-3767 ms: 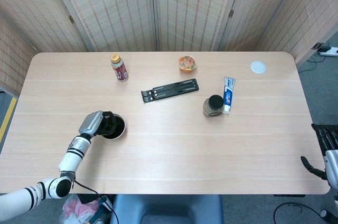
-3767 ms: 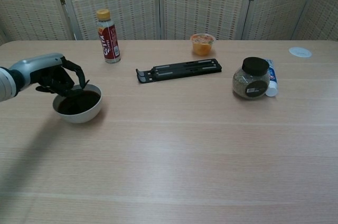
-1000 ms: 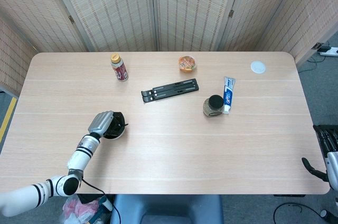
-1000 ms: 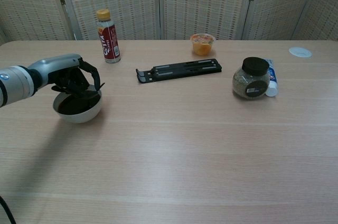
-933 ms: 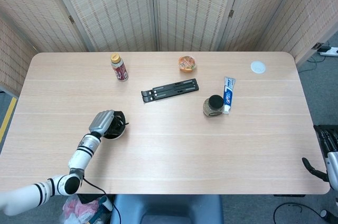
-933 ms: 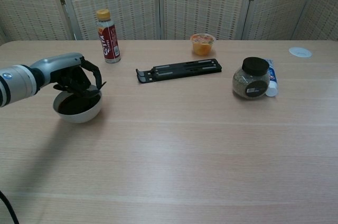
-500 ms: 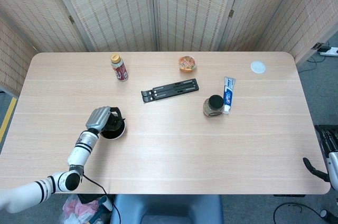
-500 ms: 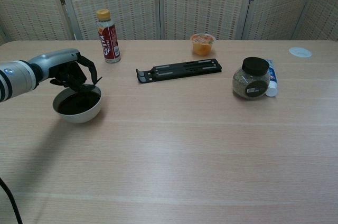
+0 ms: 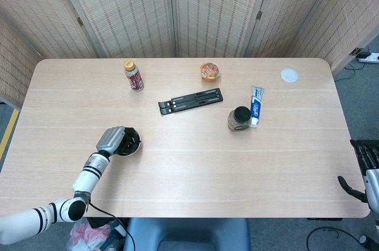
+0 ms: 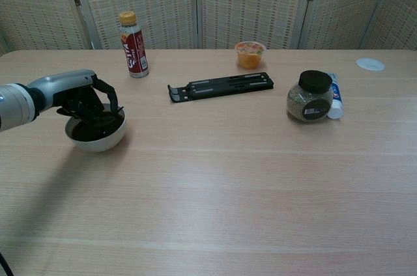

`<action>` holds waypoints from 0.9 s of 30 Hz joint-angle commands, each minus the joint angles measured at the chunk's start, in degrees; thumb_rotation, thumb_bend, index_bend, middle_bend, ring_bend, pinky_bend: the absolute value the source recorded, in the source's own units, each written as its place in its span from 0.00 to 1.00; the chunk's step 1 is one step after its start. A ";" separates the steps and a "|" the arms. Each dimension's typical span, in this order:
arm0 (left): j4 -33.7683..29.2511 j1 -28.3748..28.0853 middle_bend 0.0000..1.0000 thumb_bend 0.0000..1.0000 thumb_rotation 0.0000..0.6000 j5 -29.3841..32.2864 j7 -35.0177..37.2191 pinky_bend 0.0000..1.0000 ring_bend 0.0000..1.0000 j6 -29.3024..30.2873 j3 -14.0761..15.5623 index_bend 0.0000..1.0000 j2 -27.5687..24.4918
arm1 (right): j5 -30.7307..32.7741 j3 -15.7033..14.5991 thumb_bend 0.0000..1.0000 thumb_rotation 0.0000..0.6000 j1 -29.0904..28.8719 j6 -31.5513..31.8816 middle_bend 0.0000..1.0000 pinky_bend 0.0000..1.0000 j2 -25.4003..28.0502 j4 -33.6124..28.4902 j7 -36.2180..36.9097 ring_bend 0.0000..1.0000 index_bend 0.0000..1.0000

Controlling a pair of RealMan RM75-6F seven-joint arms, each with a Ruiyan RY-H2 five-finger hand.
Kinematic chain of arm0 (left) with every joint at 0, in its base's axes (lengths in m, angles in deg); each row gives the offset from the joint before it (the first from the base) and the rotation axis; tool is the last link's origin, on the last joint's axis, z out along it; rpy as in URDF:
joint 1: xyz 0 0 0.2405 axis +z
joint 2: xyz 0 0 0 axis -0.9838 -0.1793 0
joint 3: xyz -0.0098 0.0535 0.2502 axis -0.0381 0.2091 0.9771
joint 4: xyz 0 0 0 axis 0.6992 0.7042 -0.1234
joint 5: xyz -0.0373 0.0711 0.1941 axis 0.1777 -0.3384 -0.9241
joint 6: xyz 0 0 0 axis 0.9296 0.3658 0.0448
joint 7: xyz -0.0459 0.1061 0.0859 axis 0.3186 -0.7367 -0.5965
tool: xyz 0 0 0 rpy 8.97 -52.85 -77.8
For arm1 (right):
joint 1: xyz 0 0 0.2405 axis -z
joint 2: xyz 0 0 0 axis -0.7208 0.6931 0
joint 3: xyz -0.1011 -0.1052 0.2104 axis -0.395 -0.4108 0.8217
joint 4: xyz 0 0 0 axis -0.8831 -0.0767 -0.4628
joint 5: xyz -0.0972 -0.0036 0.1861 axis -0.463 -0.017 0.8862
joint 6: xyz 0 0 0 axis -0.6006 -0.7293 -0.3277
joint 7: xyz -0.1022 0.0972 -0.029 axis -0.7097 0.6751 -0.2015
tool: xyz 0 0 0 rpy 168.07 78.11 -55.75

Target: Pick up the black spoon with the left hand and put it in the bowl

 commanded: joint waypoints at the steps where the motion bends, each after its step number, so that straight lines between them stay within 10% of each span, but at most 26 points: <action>1: 0.06 -0.48 0.95 0.60 1.00 -0.03 -0.21 1.00 0.85 0.16 -0.30 0.71 0.74 | 0.08 0.00 0.18 1.00 0.12 0.13 0.13 0.09 0.05 -0.01 0.08 0.13 0.00; 27: 0.61 0.57 0.95 0.60 1.00 1.10 -0.20 1.00 0.85 0.46 -0.03 0.71 -1.22 | -0.11 -0.05 0.18 1.00 0.29 0.28 0.13 0.09 -0.10 0.04 0.17 0.13 0.00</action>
